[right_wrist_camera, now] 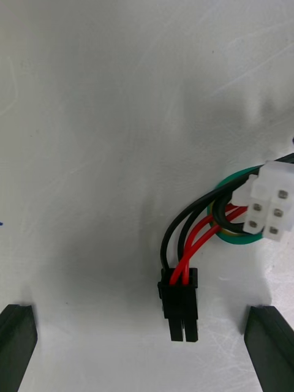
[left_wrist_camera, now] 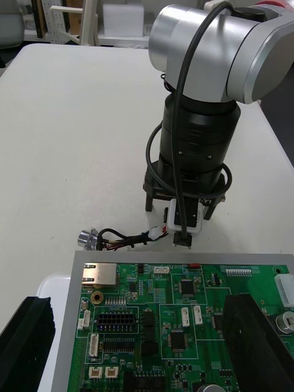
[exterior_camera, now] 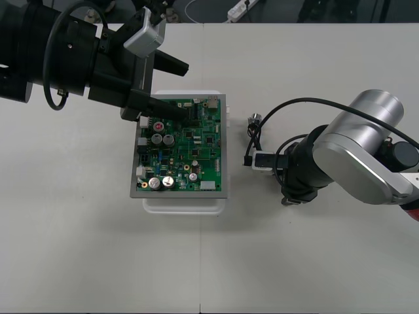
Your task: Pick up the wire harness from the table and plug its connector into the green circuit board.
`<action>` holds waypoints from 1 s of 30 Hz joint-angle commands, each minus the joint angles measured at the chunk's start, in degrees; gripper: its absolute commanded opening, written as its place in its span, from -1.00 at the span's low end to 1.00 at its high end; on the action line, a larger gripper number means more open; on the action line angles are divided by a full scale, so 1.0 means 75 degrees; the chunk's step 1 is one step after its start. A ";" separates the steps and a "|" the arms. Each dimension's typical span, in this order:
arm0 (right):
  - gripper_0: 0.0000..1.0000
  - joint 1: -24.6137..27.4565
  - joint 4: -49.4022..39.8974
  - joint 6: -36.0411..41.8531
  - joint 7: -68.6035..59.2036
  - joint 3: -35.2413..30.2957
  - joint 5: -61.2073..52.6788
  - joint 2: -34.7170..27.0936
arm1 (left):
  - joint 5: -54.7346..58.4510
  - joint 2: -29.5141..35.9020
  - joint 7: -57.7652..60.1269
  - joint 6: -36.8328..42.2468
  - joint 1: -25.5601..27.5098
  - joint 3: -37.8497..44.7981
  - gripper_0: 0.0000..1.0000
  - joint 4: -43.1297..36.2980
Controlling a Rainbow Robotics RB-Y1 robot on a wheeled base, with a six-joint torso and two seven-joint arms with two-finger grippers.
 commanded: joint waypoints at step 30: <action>0.98 -0.0278 -0.0048 -0.0026 -0.0368 0.0149 0.0638 0.0275 | -0.0026 -0.0107 0.0412 0.0385 -0.0368 -0.0079 0.60 -0.0220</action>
